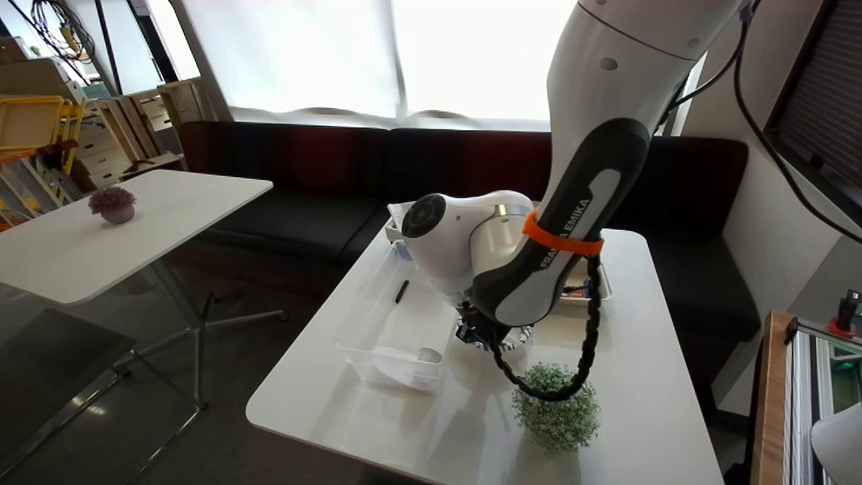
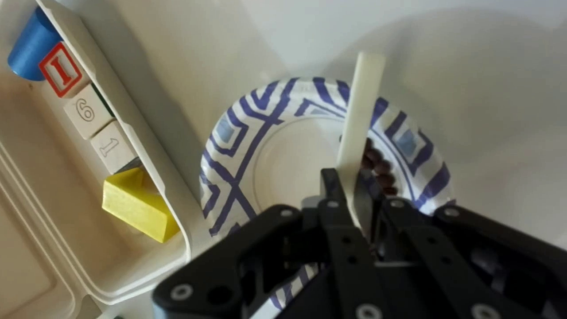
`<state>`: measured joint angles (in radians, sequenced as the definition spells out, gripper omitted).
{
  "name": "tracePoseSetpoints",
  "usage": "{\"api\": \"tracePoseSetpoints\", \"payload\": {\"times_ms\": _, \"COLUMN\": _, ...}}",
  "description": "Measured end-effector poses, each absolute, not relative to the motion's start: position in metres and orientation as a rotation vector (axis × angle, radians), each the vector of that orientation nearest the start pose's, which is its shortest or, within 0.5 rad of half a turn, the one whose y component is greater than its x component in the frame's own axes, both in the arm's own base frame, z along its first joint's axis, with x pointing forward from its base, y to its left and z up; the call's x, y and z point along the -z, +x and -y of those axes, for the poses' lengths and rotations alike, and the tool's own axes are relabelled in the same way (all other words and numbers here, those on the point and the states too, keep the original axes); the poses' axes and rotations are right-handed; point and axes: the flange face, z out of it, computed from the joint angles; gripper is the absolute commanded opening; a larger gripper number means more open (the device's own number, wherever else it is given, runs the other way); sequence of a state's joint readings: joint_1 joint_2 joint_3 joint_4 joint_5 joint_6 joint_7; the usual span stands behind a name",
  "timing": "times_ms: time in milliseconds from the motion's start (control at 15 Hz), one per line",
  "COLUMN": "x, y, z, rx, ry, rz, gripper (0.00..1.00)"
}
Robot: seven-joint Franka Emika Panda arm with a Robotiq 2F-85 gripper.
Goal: Use the spoon to scoop some beans from the bowl into the takeaway pack
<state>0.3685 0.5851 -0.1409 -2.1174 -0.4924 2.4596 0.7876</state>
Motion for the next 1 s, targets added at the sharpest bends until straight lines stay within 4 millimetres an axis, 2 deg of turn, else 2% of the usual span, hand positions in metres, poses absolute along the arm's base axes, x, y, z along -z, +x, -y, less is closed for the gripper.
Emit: {"api": "tracePoseSetpoints", "payload": {"times_ms": 1000, "x": -0.116, "y": 0.546, "z": -0.086, "rx": 0.134, "ry": -3.399, "rz": -0.197, "gripper": 0.03}}
